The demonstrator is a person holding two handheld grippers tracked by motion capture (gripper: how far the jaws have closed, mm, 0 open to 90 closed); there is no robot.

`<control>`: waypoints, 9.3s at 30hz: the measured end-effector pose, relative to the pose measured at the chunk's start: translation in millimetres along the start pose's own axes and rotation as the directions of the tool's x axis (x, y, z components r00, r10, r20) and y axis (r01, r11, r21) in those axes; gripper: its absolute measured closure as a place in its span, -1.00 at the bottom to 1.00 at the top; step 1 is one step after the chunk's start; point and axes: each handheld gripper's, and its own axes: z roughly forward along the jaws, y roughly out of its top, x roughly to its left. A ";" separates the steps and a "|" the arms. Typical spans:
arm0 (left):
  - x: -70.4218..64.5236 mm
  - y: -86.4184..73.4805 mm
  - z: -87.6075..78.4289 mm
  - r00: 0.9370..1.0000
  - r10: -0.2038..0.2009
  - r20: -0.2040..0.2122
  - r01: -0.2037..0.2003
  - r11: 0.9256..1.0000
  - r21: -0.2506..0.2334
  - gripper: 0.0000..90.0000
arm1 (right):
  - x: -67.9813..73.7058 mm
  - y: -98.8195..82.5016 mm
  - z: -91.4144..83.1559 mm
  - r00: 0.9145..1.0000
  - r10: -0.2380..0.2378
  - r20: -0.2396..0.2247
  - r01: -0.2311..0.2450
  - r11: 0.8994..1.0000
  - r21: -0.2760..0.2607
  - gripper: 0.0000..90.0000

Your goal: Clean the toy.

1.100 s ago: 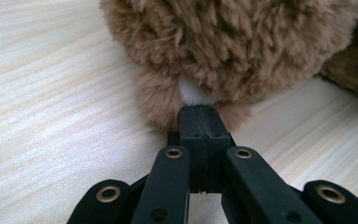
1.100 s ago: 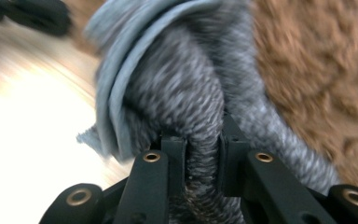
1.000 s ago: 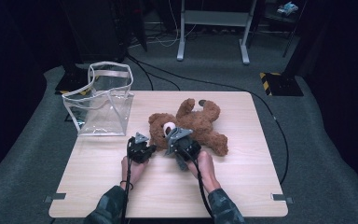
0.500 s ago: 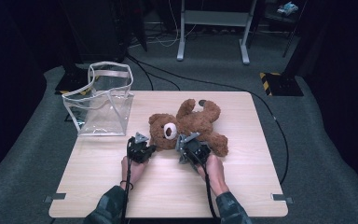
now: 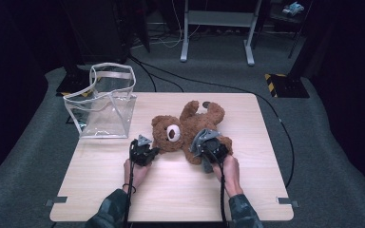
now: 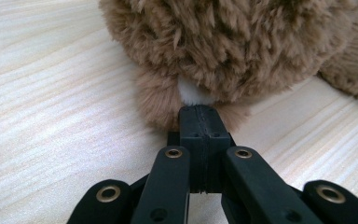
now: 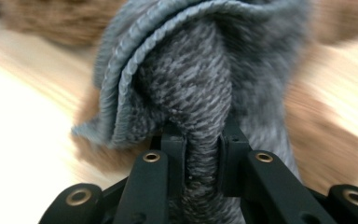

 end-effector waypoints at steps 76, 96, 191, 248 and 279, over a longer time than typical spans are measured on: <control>0.2 0.0 0.2 1.000 -0.026 -0.004 0.026 1.000 -0.006 1.00 | -98.9 -25.2 16.0 0.953 0.242 0.182 -0.275 0.944 0.185 0.71; -20.1 6.9 -18.8 0.999 0.002 -0.038 -0.003 1.000 -0.024 -0.35 | -112.9 -58.4 -41.4 0.922 0.357 0.152 -0.357 0.934 -0.032 0.69; -83.6 146.4 -24.8 0.951 0.244 0.189 -0.222 0.966 -0.132 0.69 | -74.3 -30.9 -71.9 0.949 0.302 0.094 -0.278 0.938 -0.205 0.69; -37.0 140.2 -18.0 0.970 0.150 0.191 -0.147 0.989 -0.029 0.60 | -79.0 47.9 -5.0 0.932 0.353 0.086 -0.337 0.928 -0.161 0.70; -33.9 147.2 -15.6 0.976 0.112 0.185 -0.110 0.994 -0.021 0.53 | -24.1 58.1 -28.8 0.948 0.256 -0.189 -0.296 0.926 -0.235 0.70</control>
